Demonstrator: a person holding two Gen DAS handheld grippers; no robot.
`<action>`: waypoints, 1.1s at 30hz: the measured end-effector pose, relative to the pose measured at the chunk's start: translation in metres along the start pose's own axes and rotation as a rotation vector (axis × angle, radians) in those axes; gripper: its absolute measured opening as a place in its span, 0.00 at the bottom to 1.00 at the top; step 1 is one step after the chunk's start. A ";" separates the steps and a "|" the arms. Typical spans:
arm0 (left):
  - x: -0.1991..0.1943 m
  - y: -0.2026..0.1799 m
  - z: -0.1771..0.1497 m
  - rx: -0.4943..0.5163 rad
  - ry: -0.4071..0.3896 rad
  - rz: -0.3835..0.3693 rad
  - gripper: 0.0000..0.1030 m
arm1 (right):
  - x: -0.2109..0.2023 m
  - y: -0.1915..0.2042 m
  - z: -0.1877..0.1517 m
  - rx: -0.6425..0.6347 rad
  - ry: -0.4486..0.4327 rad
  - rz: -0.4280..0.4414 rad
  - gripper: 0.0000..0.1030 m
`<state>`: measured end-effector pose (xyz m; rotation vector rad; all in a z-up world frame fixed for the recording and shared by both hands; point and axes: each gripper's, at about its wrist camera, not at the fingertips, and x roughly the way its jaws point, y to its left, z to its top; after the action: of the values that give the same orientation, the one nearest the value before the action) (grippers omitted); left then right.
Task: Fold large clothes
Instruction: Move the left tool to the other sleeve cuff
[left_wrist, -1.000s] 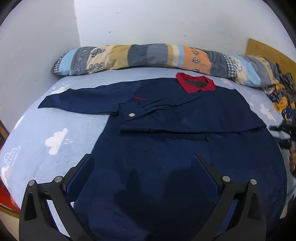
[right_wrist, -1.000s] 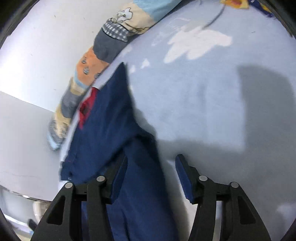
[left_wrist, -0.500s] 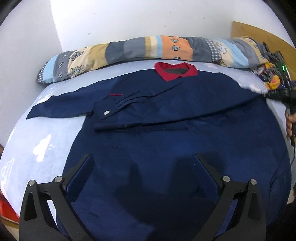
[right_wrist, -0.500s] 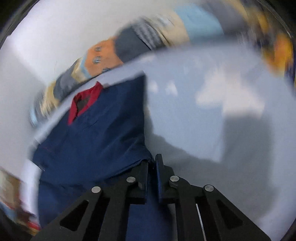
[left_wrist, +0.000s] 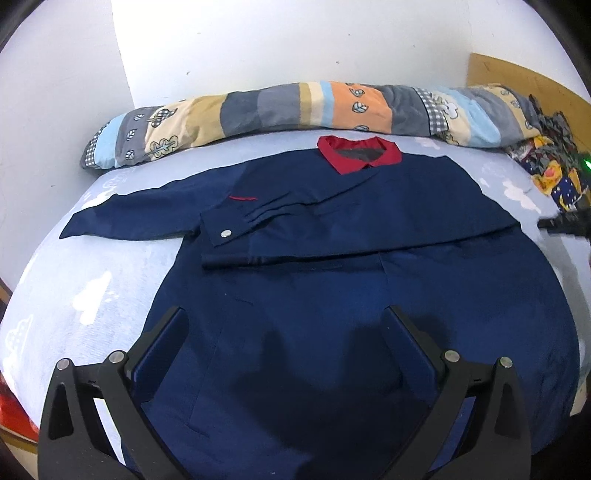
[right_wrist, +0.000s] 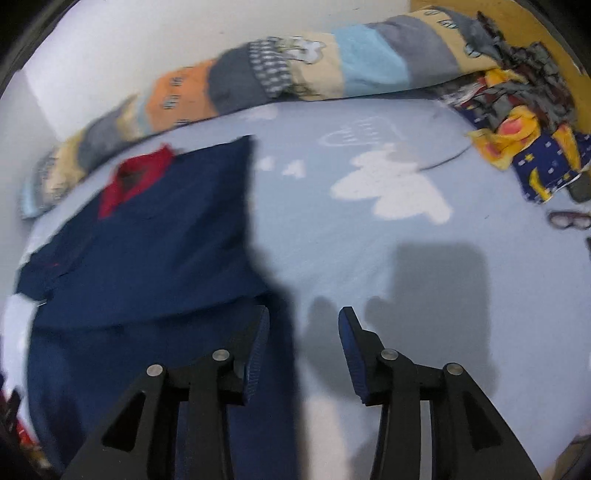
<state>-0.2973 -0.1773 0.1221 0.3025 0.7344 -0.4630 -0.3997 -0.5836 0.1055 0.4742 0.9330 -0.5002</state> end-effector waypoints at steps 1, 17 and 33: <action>-0.001 0.000 0.000 -0.002 -0.003 -0.001 1.00 | -0.003 -0.001 -0.008 0.013 0.008 0.044 0.41; -0.009 0.043 -0.014 -0.089 -0.004 0.009 1.00 | -0.065 0.125 -0.070 -0.106 -0.100 0.120 0.43; 0.041 0.271 0.017 -0.610 0.053 -0.001 1.00 | -0.032 0.253 -0.068 -0.400 -0.090 0.210 0.43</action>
<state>-0.1250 0.0356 0.1331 -0.2578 0.8898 -0.2148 -0.3086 -0.3378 0.1393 0.1811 0.8589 -0.1353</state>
